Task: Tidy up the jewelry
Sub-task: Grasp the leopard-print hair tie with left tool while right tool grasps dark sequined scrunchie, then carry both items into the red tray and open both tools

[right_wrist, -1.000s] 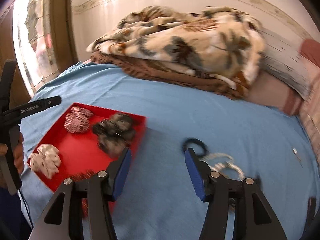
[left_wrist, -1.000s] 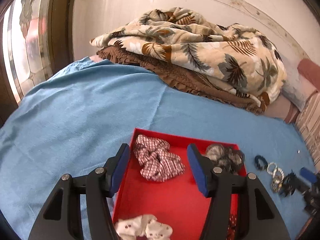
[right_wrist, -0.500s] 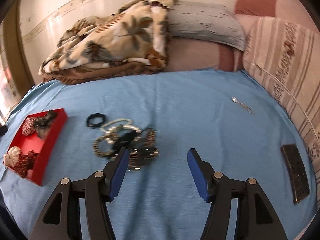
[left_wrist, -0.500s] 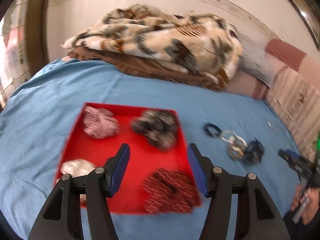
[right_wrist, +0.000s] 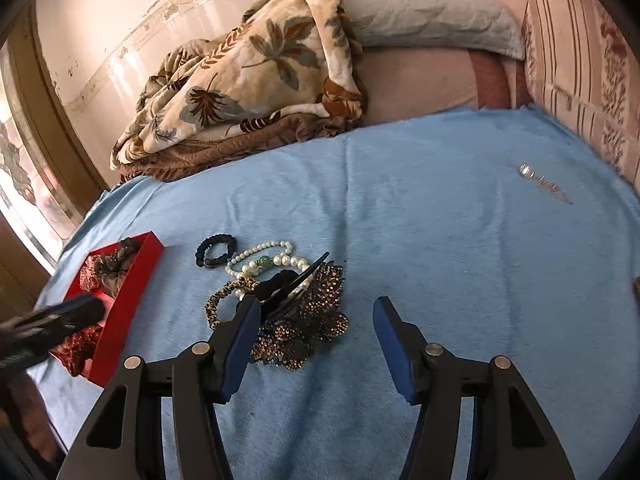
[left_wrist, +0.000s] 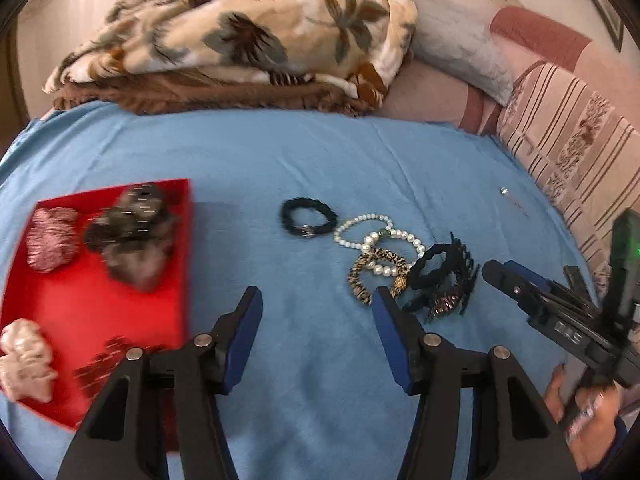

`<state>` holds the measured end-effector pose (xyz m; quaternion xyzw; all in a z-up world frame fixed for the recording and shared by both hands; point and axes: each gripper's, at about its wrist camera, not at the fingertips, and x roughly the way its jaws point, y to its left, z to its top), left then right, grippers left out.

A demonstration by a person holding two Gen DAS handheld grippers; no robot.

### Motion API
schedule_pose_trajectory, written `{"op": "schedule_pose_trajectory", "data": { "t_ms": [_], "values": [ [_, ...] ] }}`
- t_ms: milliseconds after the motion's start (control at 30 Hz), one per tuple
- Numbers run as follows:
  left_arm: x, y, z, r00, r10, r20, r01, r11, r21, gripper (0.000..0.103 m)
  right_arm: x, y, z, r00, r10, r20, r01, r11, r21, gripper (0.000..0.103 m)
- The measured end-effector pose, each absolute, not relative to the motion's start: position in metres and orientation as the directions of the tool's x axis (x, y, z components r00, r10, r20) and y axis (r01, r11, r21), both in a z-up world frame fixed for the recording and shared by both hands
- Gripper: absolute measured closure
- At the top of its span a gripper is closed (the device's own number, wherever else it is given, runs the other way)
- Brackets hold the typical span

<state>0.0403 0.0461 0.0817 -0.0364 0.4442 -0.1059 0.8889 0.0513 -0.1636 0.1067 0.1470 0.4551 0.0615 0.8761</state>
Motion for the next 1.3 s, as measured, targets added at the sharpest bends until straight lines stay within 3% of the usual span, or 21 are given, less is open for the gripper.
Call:
{"op": "schedule_pose_trajectory", "data": {
  "t_ms": [133,400,567,600,633,667,700,1300],
  "values": [
    [0.065,0.022,0.058,0.537,-0.211,-0.817,0.165,0.976,-0.143,0.057,0.059,-0.169,0.095,0.546,0.300,-0.782,0.045,0.922,0.385,0.053],
    [0.095,0.005,0.030,0.487,-0.208,-0.848,0.156,0.976,-0.150,0.057,0.070,-0.172,0.079,0.512,0.309,-0.802,0.074,0.914,0.400,0.066],
    [0.100,0.001,0.026,0.488,-0.207,-0.848,0.155,0.977,-0.149,0.057,0.071,-0.172,0.076,0.501,0.315,-0.806,0.078,0.911,0.404,0.066],
    [0.100,0.000,0.025,0.490,-0.205,-0.847,0.157,0.977,-0.145,0.057,0.071,-0.173,0.075,0.500,0.317,-0.806,0.079,0.910,0.407,0.072],
    [0.101,-0.002,0.025,0.494,-0.201,-0.846,0.162,0.977,-0.137,0.065,0.071,-0.172,0.074,0.497,0.323,-0.805,0.078,0.908,0.412,0.082],
    [0.101,-0.004,0.024,0.493,-0.196,-0.848,0.169,0.977,-0.128,0.086,0.070,-0.173,0.074,0.499,0.324,-0.804,0.078,0.907,0.414,0.086],
    [0.101,-0.005,0.023,0.487,-0.192,-0.852,0.176,0.977,-0.120,0.094,0.070,-0.172,0.075,0.502,0.323,-0.802,0.075,0.908,0.412,0.087],
    [0.031,0.032,0.098,0.574,-0.328,-0.750,0.219,0.944,-0.246,0.096,0.040,-0.161,0.106,0.590,0.267,-0.762,0.058,0.927,0.370,0.090]
  ]
}}
